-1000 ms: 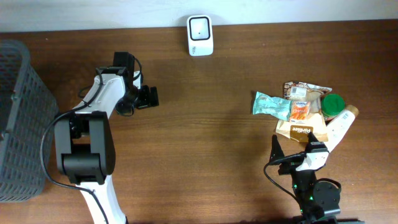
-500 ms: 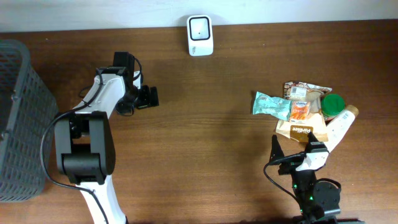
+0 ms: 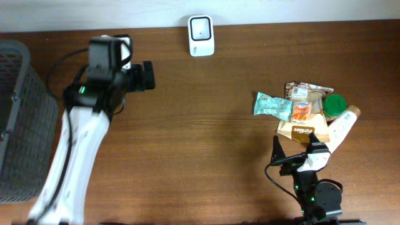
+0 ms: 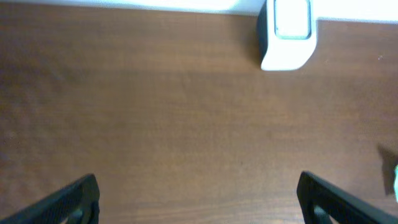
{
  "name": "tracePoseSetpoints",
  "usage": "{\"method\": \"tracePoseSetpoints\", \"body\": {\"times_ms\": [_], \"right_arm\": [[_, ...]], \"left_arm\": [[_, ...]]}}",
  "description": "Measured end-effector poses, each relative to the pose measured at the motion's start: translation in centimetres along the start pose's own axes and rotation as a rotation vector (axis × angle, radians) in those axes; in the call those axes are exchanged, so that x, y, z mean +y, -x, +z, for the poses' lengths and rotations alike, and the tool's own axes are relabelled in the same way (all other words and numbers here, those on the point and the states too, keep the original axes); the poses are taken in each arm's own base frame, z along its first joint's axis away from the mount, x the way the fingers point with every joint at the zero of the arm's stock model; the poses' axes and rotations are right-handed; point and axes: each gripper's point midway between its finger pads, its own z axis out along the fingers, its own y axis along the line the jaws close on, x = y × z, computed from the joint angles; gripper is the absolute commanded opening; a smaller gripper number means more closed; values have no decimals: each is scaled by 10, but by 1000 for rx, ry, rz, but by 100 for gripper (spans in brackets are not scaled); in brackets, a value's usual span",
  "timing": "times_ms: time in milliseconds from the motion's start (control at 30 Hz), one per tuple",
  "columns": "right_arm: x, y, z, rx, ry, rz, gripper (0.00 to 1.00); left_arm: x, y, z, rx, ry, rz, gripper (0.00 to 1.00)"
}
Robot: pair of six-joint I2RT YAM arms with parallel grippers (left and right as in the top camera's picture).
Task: Scan the item barcode
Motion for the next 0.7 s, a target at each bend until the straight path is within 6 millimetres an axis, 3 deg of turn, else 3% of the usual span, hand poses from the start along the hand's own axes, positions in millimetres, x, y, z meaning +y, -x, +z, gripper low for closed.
{"method": "tracePoseSetpoints", "body": {"times_ms": [67, 133, 233, 267, 367, 433, 600, 700], "right_arm": [[0, 0, 0, 0, 0, 0, 98], [0, 1, 0, -3, 0, 1, 98], [0, 1, 0, -5, 0, 1, 98], [0, 0, 0, -3, 1, 1, 98], [0, 1, 0, -4, 1, 1, 98], [0, 0, 0, -4, 2, 0, 98], [0, 0, 0, -3, 1, 0, 98], [0, 0, 0, -4, 2, 0, 98]], "left_arm": [[2, 2, -28, -130, -6, 64, 99], [4, -18, -32, -234, -12, 161, 99], [14, -63, -62, -474, -11, 224, 99], [19, -92, -66, -523, 1, 266, 99], [26, -134, -69, -623, 34, 365, 99], [37, -146, -70, -661, 77, 364, 99], [52, -196, -44, -595, 112, 377, 99], [51, -186, -61, -683, 127, 391, 99]]}}
